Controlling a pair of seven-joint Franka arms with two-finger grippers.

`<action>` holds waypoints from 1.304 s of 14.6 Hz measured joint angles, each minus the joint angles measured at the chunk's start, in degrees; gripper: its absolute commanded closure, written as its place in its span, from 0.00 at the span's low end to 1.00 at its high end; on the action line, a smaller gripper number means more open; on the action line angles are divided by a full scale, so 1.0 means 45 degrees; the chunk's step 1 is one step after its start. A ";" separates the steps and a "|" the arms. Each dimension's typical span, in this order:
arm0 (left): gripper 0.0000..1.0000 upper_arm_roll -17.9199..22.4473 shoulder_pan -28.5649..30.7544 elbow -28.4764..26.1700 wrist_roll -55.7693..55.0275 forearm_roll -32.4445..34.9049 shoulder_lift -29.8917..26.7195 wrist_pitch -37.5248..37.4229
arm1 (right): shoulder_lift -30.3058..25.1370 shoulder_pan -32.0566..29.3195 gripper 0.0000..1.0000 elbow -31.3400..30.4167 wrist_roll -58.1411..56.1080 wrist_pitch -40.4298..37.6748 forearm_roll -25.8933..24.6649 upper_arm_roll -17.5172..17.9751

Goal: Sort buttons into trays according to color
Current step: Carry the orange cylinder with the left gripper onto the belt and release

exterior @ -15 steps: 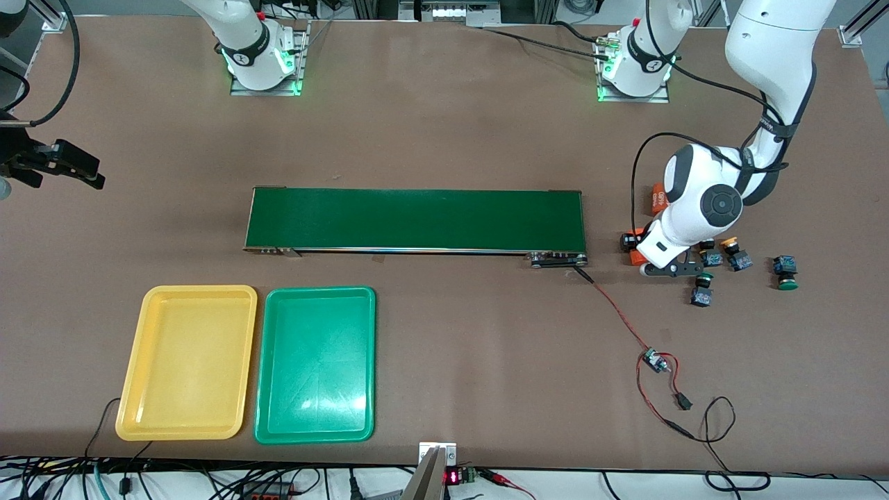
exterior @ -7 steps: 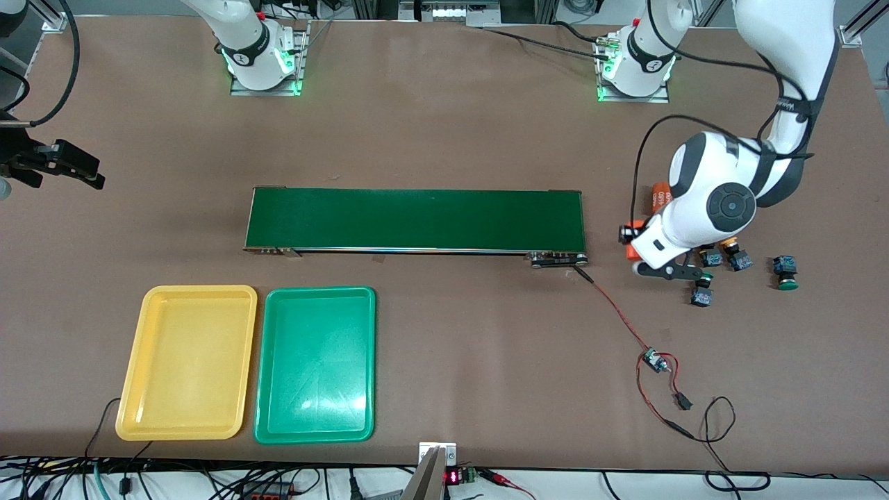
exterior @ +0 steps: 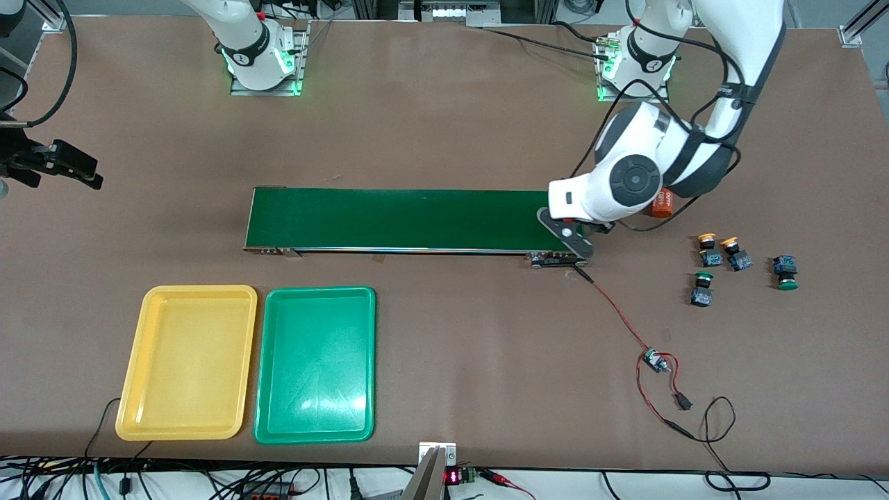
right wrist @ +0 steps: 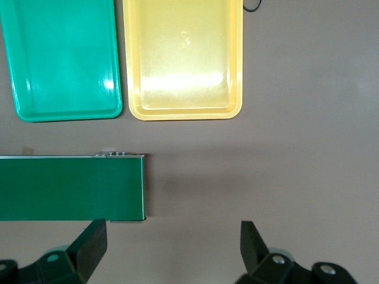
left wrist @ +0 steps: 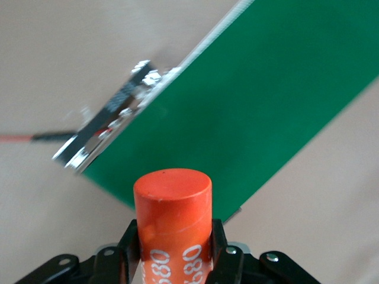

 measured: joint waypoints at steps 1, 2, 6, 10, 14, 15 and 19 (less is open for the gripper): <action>0.81 -0.0030 -0.0061 0.0035 0.1119 0.0000 0.0126 0.0101 | 0.0000 -0.0002 0.00 -0.0001 0.0000 0.0000 0.0000 0.0000; 0.82 -0.0033 -0.0117 0.0039 0.2317 0.0000 0.0255 0.0365 | 0.0000 -0.0003 0.00 -0.0001 0.0000 0.0001 0.0000 0.0000; 0.82 -0.0042 -0.0295 0.0046 0.6029 0.0318 0.0896 0.1240 | 0.0000 -0.0034 0.00 -0.0007 0.0000 0.0008 0.0000 0.0000; 0.46 -0.0054 -0.0785 0.0047 0.7683 0.1693 0.1058 0.1364 | 0.0000 -0.0097 0.00 -0.0009 0.0000 0.0017 0.0000 0.0000; 0.00 -0.0041 -0.0840 0.0051 0.8070 0.2050 0.1249 0.1513 | 0.0001 -0.0106 0.00 -0.0010 0.0000 0.0024 0.0000 0.0000; 0.00 -0.0039 -0.0834 0.0073 0.8076 0.2052 0.1253 0.1522 | 0.0001 -0.0108 0.00 -0.0010 0.0000 0.0026 0.0000 0.0000; 0.00 -0.0001 -0.0699 0.0534 0.8046 0.2053 0.1223 0.1458 | 0.0002 -0.0112 0.00 -0.0020 0.0000 0.0027 0.0001 0.0000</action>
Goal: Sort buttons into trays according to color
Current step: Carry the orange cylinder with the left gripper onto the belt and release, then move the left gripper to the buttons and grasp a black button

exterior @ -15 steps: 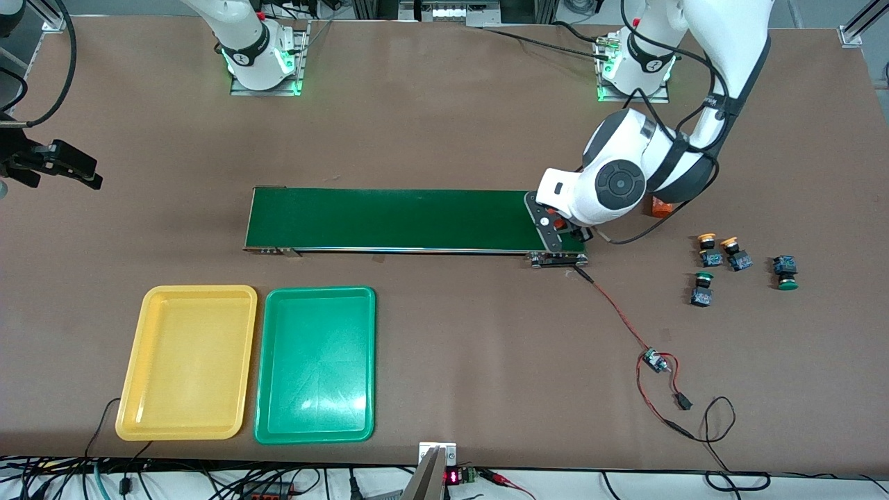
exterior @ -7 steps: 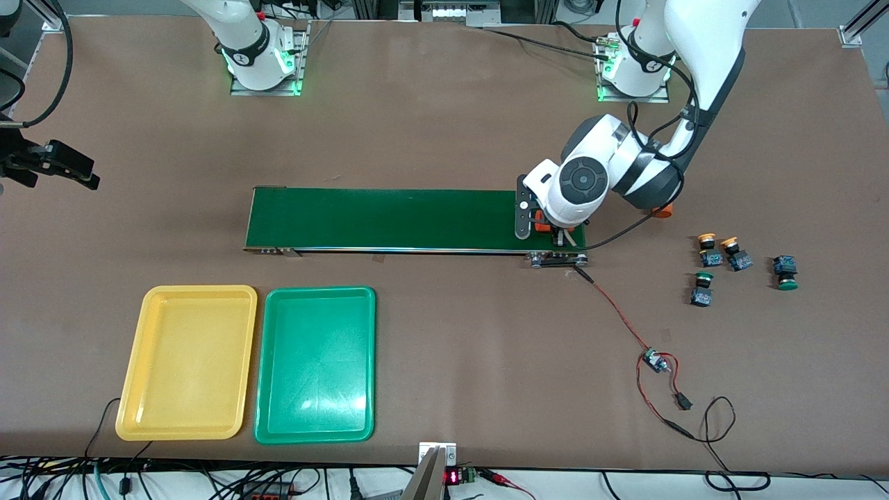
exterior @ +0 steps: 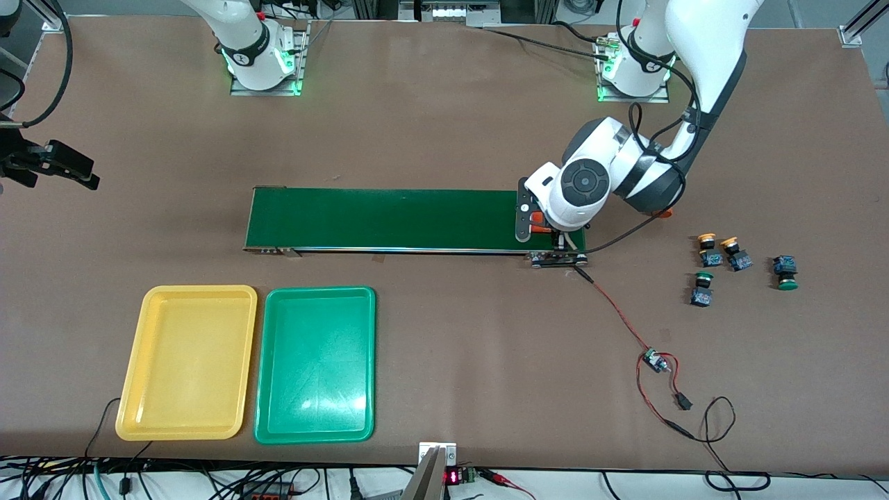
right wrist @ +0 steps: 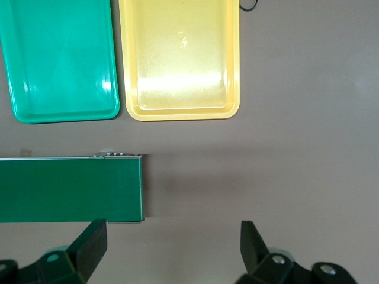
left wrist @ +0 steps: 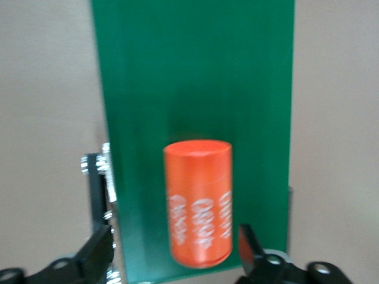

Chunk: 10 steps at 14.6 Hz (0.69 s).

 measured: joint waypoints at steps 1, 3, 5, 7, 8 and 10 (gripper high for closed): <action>0.00 0.0047 0.0047 0.0277 -0.0137 -0.0001 -0.0017 -0.0294 | 0.0000 0.0000 0.00 -0.0002 0.0000 0.0000 0.0000 0.0000; 0.00 0.0128 0.0265 0.1082 -0.0992 -0.0001 -0.0071 -0.1448 | 0.0001 -0.0004 0.00 -0.0007 0.0000 0.0002 0.0000 0.0000; 0.00 0.0168 0.0738 0.1936 -0.2383 0.0004 -0.0155 -0.2608 | 0.0001 -0.0020 0.00 -0.0009 0.0000 0.0005 0.0000 -0.0001; 0.00 0.0253 0.1392 0.2734 -0.3732 0.0013 -0.0187 -0.3198 | 0.0003 -0.0030 0.00 -0.0011 0.0000 0.0008 0.0000 -0.0003; 0.00 0.0288 0.1810 0.3045 -0.4535 0.0015 -0.0190 -0.3292 | 0.0004 -0.0033 0.00 -0.0013 0.0000 0.0009 0.0000 -0.0005; 0.00 0.0323 0.2629 0.3438 -0.6449 0.0015 -0.0191 -0.3434 | 0.0005 -0.0037 0.00 -0.0015 0.0000 0.0041 0.0000 -0.0006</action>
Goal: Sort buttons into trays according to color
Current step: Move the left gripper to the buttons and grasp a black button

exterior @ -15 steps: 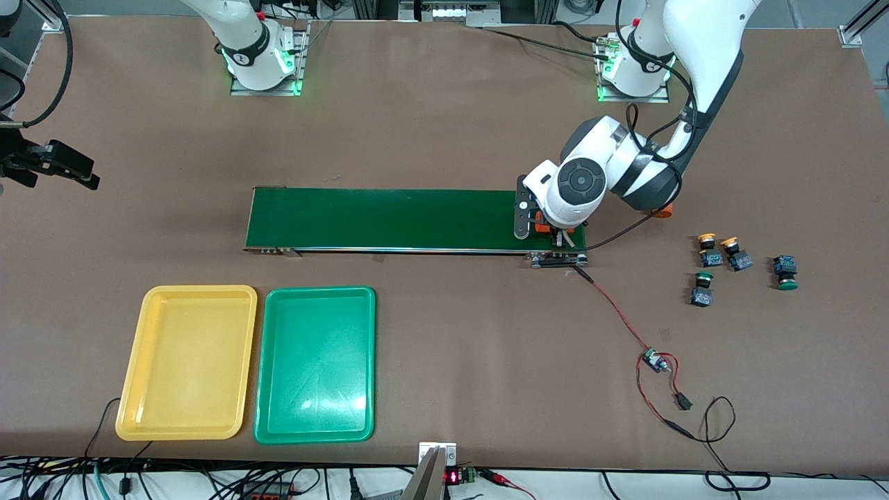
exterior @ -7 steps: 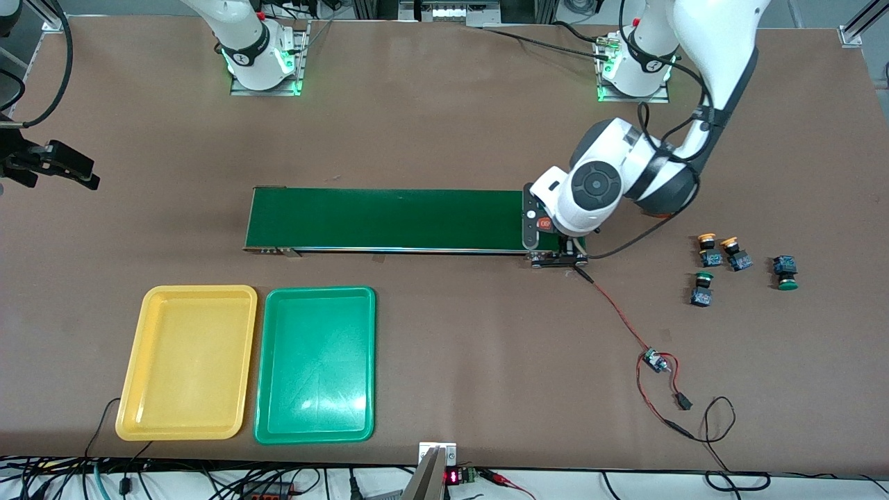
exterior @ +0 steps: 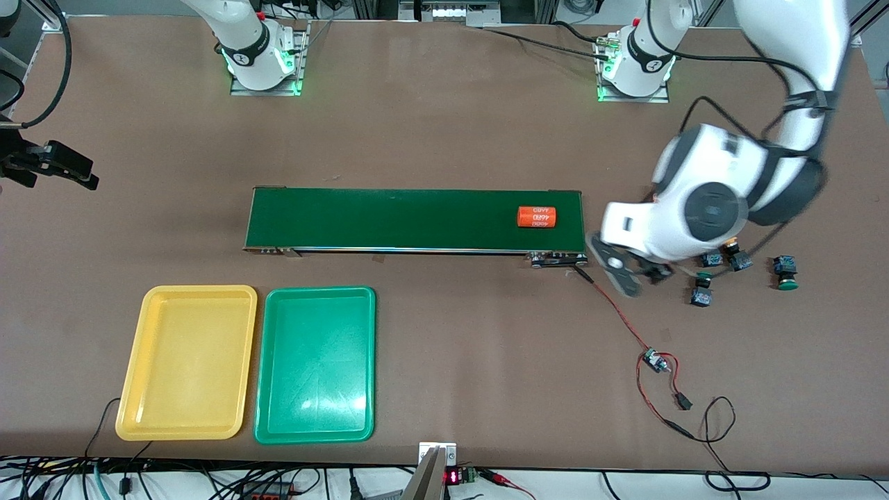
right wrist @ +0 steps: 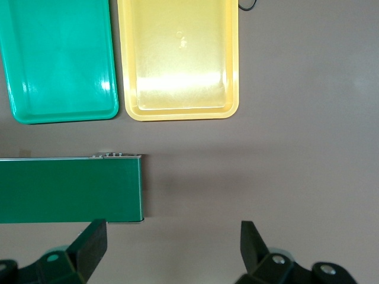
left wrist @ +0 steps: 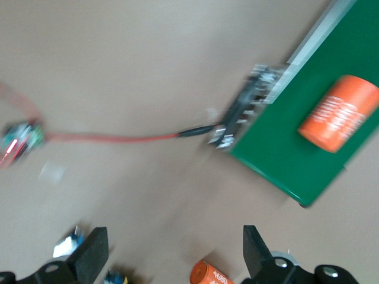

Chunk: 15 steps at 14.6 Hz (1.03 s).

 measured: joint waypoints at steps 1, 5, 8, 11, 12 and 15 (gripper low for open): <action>0.00 0.0042 0.0226 0.0049 -0.1186 0.0000 0.0001 -0.0093 | 0.0000 -0.0001 0.00 0.0000 0.0000 0.0039 0.0000 0.0000; 0.00 0.0638 0.0327 0.0163 -0.5994 0.0000 0.0130 -0.0352 | 0.0010 0.0003 0.00 -0.0002 0.0000 0.0111 0.0000 0.0004; 0.00 0.1207 0.0858 0.0870 -0.6308 0.0001 0.0848 -0.0353 | 0.0009 0.0035 0.00 -0.0002 0.0000 0.0086 0.0000 0.0049; 0.00 0.1291 0.1765 0.1267 -0.6308 0.0001 0.1755 -0.0306 | -0.0001 0.0052 0.00 -0.0002 0.0000 -0.0017 0.0000 0.0139; 0.00 0.1303 0.2017 0.1299 -0.6309 0.0001 0.2052 -0.0065 | -0.0002 0.0053 0.00 -0.0001 0.0000 -0.0019 0.0000 0.0145; 0.00 0.1317 0.2520 0.1294 -0.6308 0.0192 0.2878 0.0821 | -0.0002 0.0052 0.00 -0.0001 0.0000 -0.0016 0.0000 0.0145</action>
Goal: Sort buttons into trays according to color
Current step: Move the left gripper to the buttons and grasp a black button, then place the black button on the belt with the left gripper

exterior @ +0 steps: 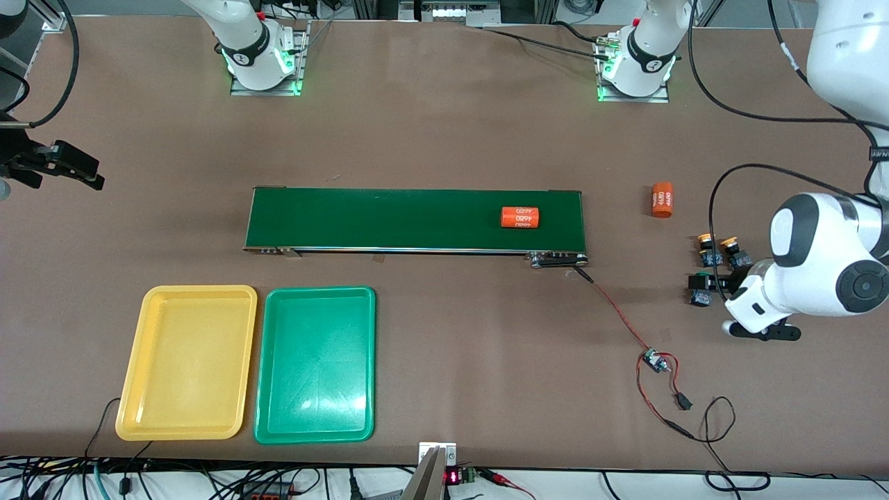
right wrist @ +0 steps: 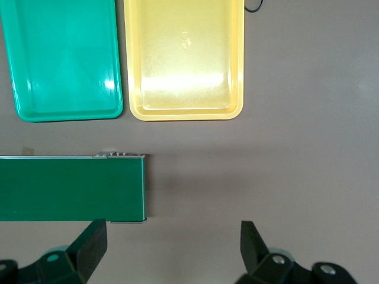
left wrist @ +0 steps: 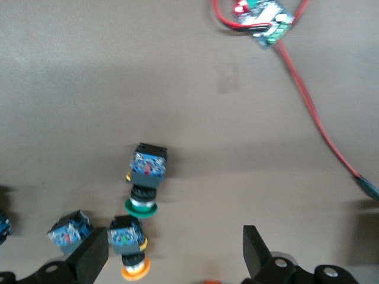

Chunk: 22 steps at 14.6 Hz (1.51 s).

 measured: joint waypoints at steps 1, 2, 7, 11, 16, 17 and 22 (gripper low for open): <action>0.00 -0.0001 0.0039 -0.0013 0.0000 0.0333 0.0225 0.0159 | 0.0002 0.0000 0.00 0.0000 0.0000 0.0004 0.0000 0.0000; 0.00 -0.0007 0.0041 -0.0063 -0.0001 0.0690 0.0399 0.0407 | 0.0006 0.0000 0.00 -0.0001 0.0000 0.0033 0.0000 0.0000; 0.00 0.0008 0.0365 -0.1620 -0.0016 0.1118 0.0706 0.3094 | 0.0030 -0.0019 0.00 -0.0127 0.0001 0.0188 0.0000 -0.0015; 0.42 0.0009 0.0682 -0.2444 0.0022 0.1133 0.0912 0.4115 | 0.0099 -0.0014 0.00 -0.0157 0.0003 0.0354 0.0000 -0.0016; 0.78 -0.0060 0.0686 -0.2440 0.0033 0.1141 0.0870 0.3944 | 0.0099 -0.0199 0.00 -0.0157 0.0017 0.0354 0.0000 -0.0126; 0.78 -0.0130 0.0684 -0.2368 0.0034 0.1142 0.0841 0.3711 | 0.0099 -0.0209 0.00 -0.0157 0.0017 0.0362 0.0000 -0.0132; 0.76 -0.1988 0.0690 -0.1385 0.0024 0.1111 0.0002 0.0004 | 0.0098 -0.0211 0.00 -0.0156 0.0017 0.0370 0.0000 -0.0133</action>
